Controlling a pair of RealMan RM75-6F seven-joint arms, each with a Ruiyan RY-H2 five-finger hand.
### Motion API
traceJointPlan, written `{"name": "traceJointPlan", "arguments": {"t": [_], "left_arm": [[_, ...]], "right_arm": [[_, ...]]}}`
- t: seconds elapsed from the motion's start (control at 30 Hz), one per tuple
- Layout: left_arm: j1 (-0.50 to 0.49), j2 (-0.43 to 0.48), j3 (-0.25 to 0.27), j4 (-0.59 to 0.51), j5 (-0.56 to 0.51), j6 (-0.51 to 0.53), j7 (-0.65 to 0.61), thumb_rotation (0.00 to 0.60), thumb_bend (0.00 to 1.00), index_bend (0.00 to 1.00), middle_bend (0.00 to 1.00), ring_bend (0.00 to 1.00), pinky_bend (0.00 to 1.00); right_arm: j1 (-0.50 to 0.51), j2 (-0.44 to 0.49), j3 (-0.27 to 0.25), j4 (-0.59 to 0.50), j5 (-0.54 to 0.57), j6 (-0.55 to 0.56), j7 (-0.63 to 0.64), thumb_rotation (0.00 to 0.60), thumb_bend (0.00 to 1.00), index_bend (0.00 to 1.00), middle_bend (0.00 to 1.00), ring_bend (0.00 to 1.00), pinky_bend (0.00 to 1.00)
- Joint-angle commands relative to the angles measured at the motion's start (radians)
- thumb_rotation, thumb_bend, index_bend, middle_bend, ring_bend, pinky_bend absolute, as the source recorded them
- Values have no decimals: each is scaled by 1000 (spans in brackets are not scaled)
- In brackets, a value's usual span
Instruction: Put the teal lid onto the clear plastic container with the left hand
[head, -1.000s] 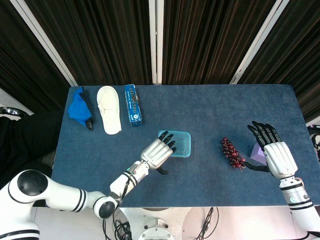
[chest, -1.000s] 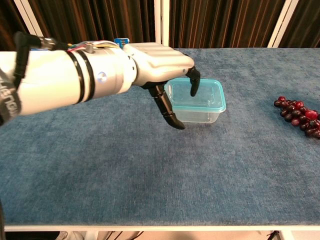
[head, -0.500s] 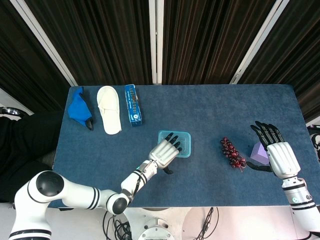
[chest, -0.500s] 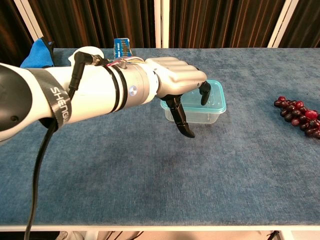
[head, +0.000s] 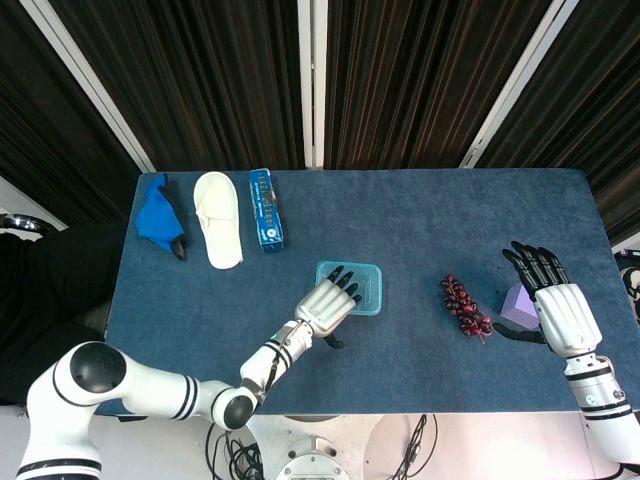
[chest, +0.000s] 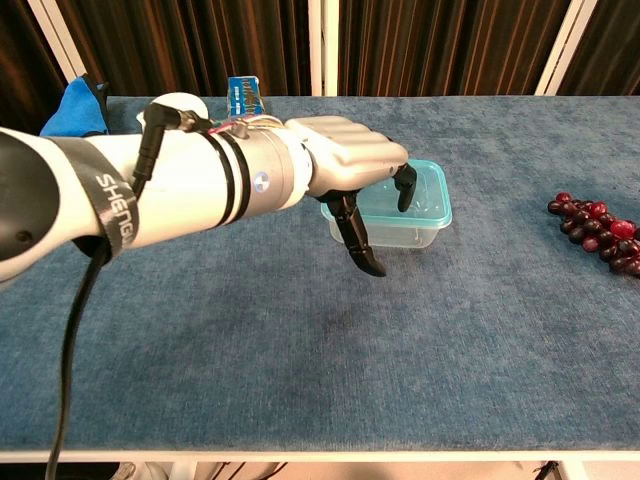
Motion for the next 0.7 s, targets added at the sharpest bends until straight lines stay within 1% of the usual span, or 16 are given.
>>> {"name": "traceJointPlan", "arguments": {"t": [0.03,0.17,0.3,0.33,0.4,0.47,0.57,0.7], "left_arm": [[37,45,-20,-42,55,32,-62,412,0,281,149,0,11],[101,134,-37,-92,119,76,-153,424,0,240,146,0,11],[194,236,-30,-125,193,143,-254,475,0,217,145,0,10],[229,268,-21,-132,220,165,-293,488,0,216,145,0,10],[289,315,-4,-138,260,199,-361,542,0,216,144,0,9],[362,372,26,-135,313,223,-456,597,0,216,144,0,5],[463,431,69,-114,390,275,-576,600,0,217,145,0,3],[592,487,124,-73,479,380,-672,600,0,219,145,0,0]], "right_arm": [[-2,6,2,-3,1,3,1,600,0,0,0,0,0],[0,20,3,-4,3,-4,12,600,0,0,0,0,0],[7,38,5,0,8,-23,35,600,0,0,0,0,0],[8,41,6,4,8,-24,44,600,0,0,0,0,0],[7,43,8,13,9,-21,58,600,0,0,0,0,0],[2,39,12,26,12,-8,69,600,2,0,0,0,0],[-8,28,12,47,15,10,78,600,18,0,2,0,0],[-22,12,9,71,14,30,83,600,26,0,2,0,0]]}}
